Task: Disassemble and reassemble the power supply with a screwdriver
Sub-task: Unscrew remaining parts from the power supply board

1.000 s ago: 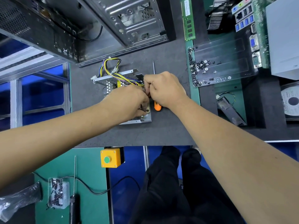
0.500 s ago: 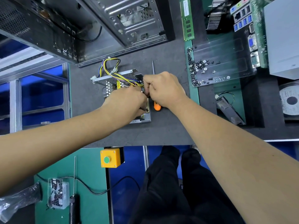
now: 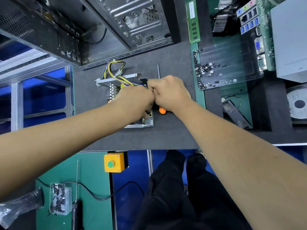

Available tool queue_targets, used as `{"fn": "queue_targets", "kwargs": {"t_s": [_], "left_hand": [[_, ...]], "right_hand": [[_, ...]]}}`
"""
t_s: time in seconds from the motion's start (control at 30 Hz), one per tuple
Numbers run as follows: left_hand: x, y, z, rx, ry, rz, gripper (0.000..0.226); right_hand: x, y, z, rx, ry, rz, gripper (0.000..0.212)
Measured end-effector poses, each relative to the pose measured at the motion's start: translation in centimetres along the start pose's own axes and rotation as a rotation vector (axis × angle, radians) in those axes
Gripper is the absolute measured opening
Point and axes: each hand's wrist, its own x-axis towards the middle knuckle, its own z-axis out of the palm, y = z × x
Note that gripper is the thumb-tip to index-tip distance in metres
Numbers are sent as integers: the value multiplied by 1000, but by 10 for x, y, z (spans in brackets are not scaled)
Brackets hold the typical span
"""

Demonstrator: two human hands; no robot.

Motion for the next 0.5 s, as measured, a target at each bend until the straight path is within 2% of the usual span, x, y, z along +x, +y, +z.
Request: {"fn": "queue_targets", "kwargs": {"t_s": [0.07, 0.2, 0.37, 0.5], "left_hand": [[0, -3, 2, -58, 10, -7, 19], [2, -8, 3, -173, 2, -16, 31], [4, -1, 1, -68, 31, -32, 15], [1, 5, 3, -35, 91, -59, 17]], "right_hand": [[0, 0, 1, -3, 2, -4, 21], [1, 2, -1, -12, 3, 2, 23], [1, 3, 1, -44, 15, 10, 17], [2, 5, 1, -59, 4, 26, 11]]}}
